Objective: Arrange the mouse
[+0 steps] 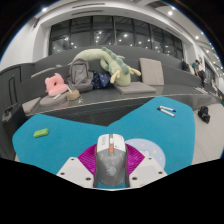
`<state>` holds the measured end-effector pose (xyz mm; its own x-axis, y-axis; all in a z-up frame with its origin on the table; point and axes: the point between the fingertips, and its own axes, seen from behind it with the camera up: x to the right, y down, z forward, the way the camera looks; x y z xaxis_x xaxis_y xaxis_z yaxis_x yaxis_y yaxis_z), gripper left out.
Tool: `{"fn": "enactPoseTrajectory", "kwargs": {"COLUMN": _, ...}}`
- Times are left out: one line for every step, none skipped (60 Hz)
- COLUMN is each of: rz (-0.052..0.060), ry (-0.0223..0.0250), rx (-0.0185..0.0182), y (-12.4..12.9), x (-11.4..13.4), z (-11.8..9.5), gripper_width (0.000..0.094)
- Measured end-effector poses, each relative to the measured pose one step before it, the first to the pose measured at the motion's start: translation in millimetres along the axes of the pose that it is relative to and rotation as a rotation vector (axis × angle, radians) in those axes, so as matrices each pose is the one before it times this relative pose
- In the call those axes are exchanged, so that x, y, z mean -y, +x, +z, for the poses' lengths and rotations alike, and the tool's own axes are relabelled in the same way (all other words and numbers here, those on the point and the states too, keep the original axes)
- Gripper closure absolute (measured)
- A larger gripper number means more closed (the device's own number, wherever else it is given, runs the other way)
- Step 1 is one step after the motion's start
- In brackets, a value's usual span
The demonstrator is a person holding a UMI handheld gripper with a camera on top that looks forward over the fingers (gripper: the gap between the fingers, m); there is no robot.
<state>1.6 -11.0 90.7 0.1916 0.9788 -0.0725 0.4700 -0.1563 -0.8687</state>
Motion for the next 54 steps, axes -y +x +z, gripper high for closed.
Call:
{"fn": "enactPoseTrajectory", "kwargs": {"rz": -0.0026, "ry": 0.00479, "rx": -0.01214, "y": 10.38, "x": 4.64, "z": 4.22, "gripper_width": 0.059}}
{"fn": "enactPoseTrajectory", "kwargs": {"rz": -0.0064, "ry": 0.00471, "rx": -0.01719, "y": 11.47, "x": 3.82, "z": 4.96, "gripper_width": 0.0591}}
{"fn": "enactPoseTrajectory", "kwargs": {"rz": -0.0089, "ry": 0.00299, "rx": -0.01756, "y": 11.16, "x": 2.36, "z": 5.15, "gripper_width": 0.0591}}
{"fn": "enactPoseTrajectory", "kwargs": {"rz": -0.0085, "ry": 0.00066, "rx": -0.01403, "y": 10.19, "x": 0.92, "z": 5.69, "gripper_width": 0.059}}
{"fn": "enactPoseTrajectory", "kwargs": {"rz": -0.0064, "ry": -0.00279, "rx": -0.0093, "y": 8.74, "x": -0.5, "z": 5.15, "gripper_width": 0.059}}
{"fn": "enactPoseTrajectory", "kwargs": {"rz": -0.0036, "ry": -0.0058, "rx": -0.00448, "y": 7.41, "x": -1.36, "z": 5.75, "gripper_width": 0.0591}}
{"fn": "enactPoseTrajectory", "kwargs": {"rz": 0.0021, "ry": -0.00694, "rx": 0.00237, "y": 7.75, "x": -1.78, "z": 5.64, "gripper_width": 0.0591}}
{"fn": "enactPoseTrajectory", "kwargs": {"rz": 0.0046, "ry": -0.00647, "rx": 0.00239, "y": 4.95, "x": -2.85, "z": 5.16, "gripper_width": 0.0592}}
{"fn": "enactPoseTrajectory", "kwargs": {"rz": 0.0029, "ry": -0.0069, "rx": 0.0051, "y": 3.99, "x": -3.23, "z": 5.0, "gripper_width": 0.0592}}
{"fn": "enactPoseTrajectory", "kwargs": {"rz": -0.0041, "ry": -0.0092, "rx": 0.00644, "y": 3.48, "x": -4.22, "z": 4.95, "gripper_width": 0.0592}}
{"fn": "enactPoseTrajectory", "kwargs": {"rz": -0.0111, "ry": -0.00995, "rx": 0.0042, "y": 4.03, "x": -4.87, "z": 5.29, "gripper_width": 0.0592}}
{"fn": "enactPoseTrajectory", "kwargs": {"rz": -0.0124, "ry": -0.00651, "rx": 0.00162, "y": 4.27, "x": -4.48, "z": 5.17, "gripper_width": 0.0592}}
{"fn": "enactPoseTrajectory", "kwargs": {"rz": -0.0108, "ry": -0.00214, "rx": 0.00096, "y": 3.59, "x": -3.69, "z": 4.82, "gripper_width": 0.0592}}
{"fn": "enactPoseTrajectory", "kwargs": {"rz": -0.0119, "ry": -0.00335, "rx": 0.00192, "y": 2.91, "x": -4.46, "z": 4.9, "gripper_width": 0.0591}}
{"fn": "enactPoseTrajectory", "kwargs": {"rz": -0.0134, "ry": -0.01098, "rx": 0.00148, "y": 2.99, "x": -6.07, "z": 5.49, "gripper_width": 0.0592}}
{"fn": "enactPoseTrajectory", "kwargs": {"rz": -0.0086, "ry": -0.01663, "rx": -0.00092, "y": 2.76, "x": -8.62, "z": 6.85, "gripper_width": 0.0593}}
{"fn": "enactPoseTrajectory", "kwargs": {"rz": -0.0006, "ry": -0.02123, "rx": -0.00114, "y": 1.53, "x": -7.01, "z": 4.07, "gripper_width": 0.0592}}
{"fn": "enactPoseTrajectory", "kwargs": {"rz": 0.0064, "ry": -0.01712, "rx": 0.00242, "y": 1.32, "x": -5.94, "z": 4.23, "gripper_width": 0.0592}}
{"fn": "enactPoseTrajectory", "kwargs": {"rz": 0.0113, "ry": -0.01152, "rx": 0.00774, "y": -0.08, "x": -4.46, "z": 3.53, "gripper_width": 0.0592}}
{"fn": "enactPoseTrajectory", "kwargs": {"rz": 0.0132, "ry": -0.0074, "rx": 0.01074, "y": -0.98, "x": -3.52, "z": 3.03, "gripper_width": 0.0591}}
{"fn": "enactPoseTrajectory", "kwargs": {"rz": 0.0127, "ry": -0.00744, "rx": 0.0113, "y": -1.34, "x": -3.45, "z": 2.76, "gripper_width": 0.059}}
{"fn": "enactPoseTrajectory", "kwargs": {"rz": 0.0078, "ry": -0.0087, "rx": 0.01018, "y": -1.01, "x": -3.44, "z": 2.11, "gripper_width": 0.059}}
{"fn": "enactPoseTrajectory", "kwargs": {"rz": 0.0018, "ry": -0.00901, "rx": 0.00786, "y": -0.53, "x": -3.35, "z": 1.99, "gripper_width": 0.0586}}
{"fn": "enactPoseTrajectory", "kwargs": {"rz": -0.0047, "ry": 0.0035, "rx": 0.0042, "y": 2.45, "x": -1.39, "z": 2.27, "gripper_width": 0.0584}}
{"fn": "enactPoseTrajectory", "kwargs": {"rz": -0.0025, "ry": 0.01055, "rx": 0.00375, "y": -0.55, "x": 2.16, "z": -0.53, "gripper_width": 0.0572}}
{"fn": "enactPoseTrajectory", "kwargs": {"rz": -0.0023, "ry": 0.00516, "rx": 0.00313, "y": -2.27, "x": -0.15, "z": -1.79, "gripper_width": 0.0563}}
{"fn": "enactPoseTrajectory", "kwargs": {"rz": -0.003, "ry": 0.00459, "rx": 0.00271, "y": -0.79, "x": 0.51, "z": -0.28, "gripper_width": 0.0549}}
{"fn": "enactPoseTrajectory", "kwargs": {"rz": -0.0041, "ry": -0.00145, "rx": 0.00747, "y": -2.14, "x": -0.8, "z": -0.58, "gripper_width": 0.0536}}
{"fn": "enactPoseTrajectory", "kwargs": {"rz": -0.0028, "ry": -0.00492, "rx": 0.01169, "y": -3.09, "x": -1.84, "z": -0.25, "gripper_width": 0.0498}}
{"fn": "enactPoseTrajectory", "kwargs": {"rz": -0.0028, "ry": -0.0079, "rx": 0.00956, "y": -2.15, "x": -2.49, "z": -0.08, "gripper_width": 0.0493}}
{"fn": "enactPoseTrajectory", "kwargs": {"rz": -0.0046, "ry": -0.00507, "rx": 0.00407, "y": -0.38, "x": -1.68, "z": -0.31, "gripper_width": 0.0467}}
{"fn": "enactPoseTrajectory", "kwargs": {"rz": -0.0083, "ry": 0.00051, "rx": 0.00139, "y": 0.36, "x": 0.22, "z": -0.71, "gripper_width": 0.0446}}
{"fn": "enactPoseTrajectory", "kwargs": {"rz": -0.0095, "ry": 0.00152, "rx": 0.00381, "y": -0.35, "x": 0.5, "z": -0.7, "gripper_width": 0.0423}}
{"fn": "enactPoseTrajectory", "kwargs": {"rz": -0.0088, "ry": -0.00087, "rx": 0.00156, "y": 1.46, "x": 2.46, "z": -1.32, "gripper_width": 0.0379}}
{"fn": "enactPoseTrajectory", "kwargs": {"rz": -0.0079, "ry": -0.00437, "rx": -0.00083, "y": 0.21, "x": -0.75, "z": -2.28, "gripper_width": 0.0298}}
{"fn": "enactPoseTrajectory", "kwargs": {"rz": -0.0075, "ry": -0.00936, "rx": -0.0021, "y": 0.4, "x": -1.4, "z": -2.58, "gripper_width": 0.0217}}
{"fn": "enactPoseTrajectory", "kwargs": {"rz": -0.0048, "ry": -0.00892, "rx": -0.00529, "y": 0.52, "x": -0.41, "z": -3.4, "gripper_width": 0.0136}}
{"fn": "enactPoseTrajectory", "kwargs": {"rz": -0.0035, "ry": -0.00506, "rx": -0.00275, "y": 0.52, "x": 1.82, "z": -3.44, "gripper_width": 0.0056}}
{"fn": "enactPoseTrajectory", "kwargs": {"rz": -0.0028, "ry": 0.00185, "rx": -0.00154, "y": -2.02, "x": 1.14, "z": -5.31, "gripper_width": 0.0076}}
{"fn": "enactPoseTrajectory", "kwargs": {"rz": -0.0053, "ry": 0.00261, "rx": 0.00503, "y": -1.79, "x": 3.04, "z": -4.74, "gripper_width": 0.0097}}
{"fn": "enactPoseTrajectory", "kwargs": {"rz": -0.0046, "ry": 0.00523, "rx": 0.00242, "y": -3.21, "x": 1.72, "z": -7.21, "gripper_width": 0.0097}}
{"fn": "enactPoseTrajectory", "kwargs": {"rz": -0.0042, "ry": 0.00415, "rx": 0.00689, "y": -3.04, "x": 3.28, "z": -6.93, "gripper_width": 0.009}}
{"fn": "enactPoseTrajectory", "kwargs": {"rz": -0.0043, "ry": 0.00284, "rx": 0.00514, "y": -3.44, "x": 1.88, "z": -8.19, "gripper_width": 0.0083}}
{"fn": "enactPoseTrajectory", "kwargs": {"rz": -0.0049, "ry": 0.00365, "rx": 0.00521, "y": -3.27, "x": 2.29, "z": -8.75, "gripper_width": 0.0081}}
{"fn": "enactPoseTrajectory", "kwargs": {"rz": -0.0057, "ry": 0.00437, "rx": 0.00242, "y": -3.21, "x": 2.03, "z": -9.12, "gripper_width": 0.0084}}
{"fn": "enactPoseTrajectory", "kwargs": {"rz": -0.007, "ry": 0.00387, "rx": 0.00126, "y": -3.48, "x": 1.87, "z": -9.86, "gripper_width": 0.0087}}
{"fn": "enactPoseTrajectory", "kwargs": {"rz": -0.0088, "ry": 0.00177, "rx": -0.00071, "y": -2.95, "x": 1.14, "z": -9.65, "gripper_width": 0.0086}}
{"fn": "enactPoseTrajectory", "kwargs": {"rz": -0.0096, "ry": -0.00163, "rx": -0.00245, "y": -2.77, "x": 0.15, "z": -10.03, "gripper_width": 0.0088}}
{"fn": "enactPoseTrajectory", "kwargs": {"rz": -0.0095, "ry": -0.00354, "rx": -0.00398, "y": -3.94, "x": -1.3, "z": -10.68, "gripper_width": 0.0087}}
{"fn": "enactPoseTrajectory", "kwargs": {"rz": -0.009, "ry": -0.00337, "rx": -0.00179, "y": -3.42, "x": -0.6, "z": -10.18, "gripper_width": 0.0087}}
{"fn": "enactPoseTrajectory", "kwargs": {"rz": -0.0083, "ry": -0.0021, "rx": 0.00049, "y": -3.13, "x": 0.12, "z": -8.39, "gripper_width": 0.0088}}
{"fn": "enactPoseTrajectory", "kwargs": {"rz": -0.0072, "ry": -0.00198, "rx": -0.001, "y": -4.39, "x": -0.95, "z": -11.05, "gripper_width": 0.0089}}
{"fn": "enactPoseTrajectory", "kwargs": {"rz": -0.0042, "ry": -0.00034, "rx": 0.00016, "y": -3.74, "x": -0.79, "z": -8.6, "gripper_width": 0.0093}}
{"fn": "enactPoseTrajectory", "kwargs": {"rz": -0.0007, "ry": -0.00012, "rx": 0.00092, "y": -4.47, "x": -1.12, "z": -9.38, "gripper_width": 0.0092}}
